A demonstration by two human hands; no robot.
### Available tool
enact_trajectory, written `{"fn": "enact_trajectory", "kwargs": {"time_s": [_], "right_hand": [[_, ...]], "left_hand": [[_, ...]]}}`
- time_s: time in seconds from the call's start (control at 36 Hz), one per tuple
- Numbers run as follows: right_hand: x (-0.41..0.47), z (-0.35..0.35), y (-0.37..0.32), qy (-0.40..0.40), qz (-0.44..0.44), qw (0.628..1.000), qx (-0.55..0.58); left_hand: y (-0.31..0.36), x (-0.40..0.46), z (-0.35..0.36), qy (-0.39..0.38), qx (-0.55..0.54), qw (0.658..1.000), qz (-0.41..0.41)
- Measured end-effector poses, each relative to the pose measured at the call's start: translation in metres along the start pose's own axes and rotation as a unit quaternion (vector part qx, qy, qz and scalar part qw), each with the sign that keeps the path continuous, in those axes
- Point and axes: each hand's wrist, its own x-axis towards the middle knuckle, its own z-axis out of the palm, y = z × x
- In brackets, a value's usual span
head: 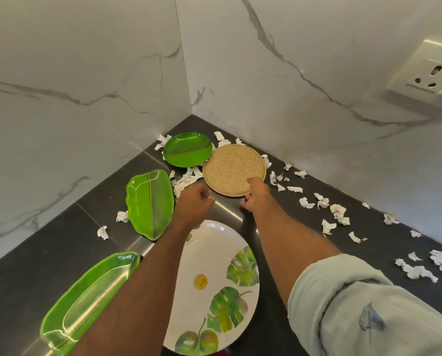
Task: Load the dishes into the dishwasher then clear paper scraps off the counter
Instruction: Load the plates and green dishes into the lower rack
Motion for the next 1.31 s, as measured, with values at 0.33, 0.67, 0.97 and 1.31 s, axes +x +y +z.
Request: {"fn": "enact_trajectory", "kwargs": {"time_s": [0.33, 0.67, 0.97, 1.31], "right_hand": [[-0.001, -0.003, -0.019, -0.017, -0.004, 1.000, 0.006], [-0.054, -0.058, 0.006, -0.013, -0.192, 0.973, -0.130], [-0.119, -0.122, 0.060, 0.034, -0.238, 0.971, -0.009], [-0.209, -0.242, 0.159, 0.159, -0.263, 0.951, 0.037]], "left_hand": [[-0.004, 0.007, -0.010, 0.000, 0.012, 1.000, 0.009], [0.015, -0.035, -0.029, -0.016, 0.009, 0.999, 0.034], [0.006, -0.099, -0.035, -0.069, 0.005, 0.995, 0.075], [0.009, -0.221, 0.013, -0.155, 0.032, 0.975, 0.158]]}}
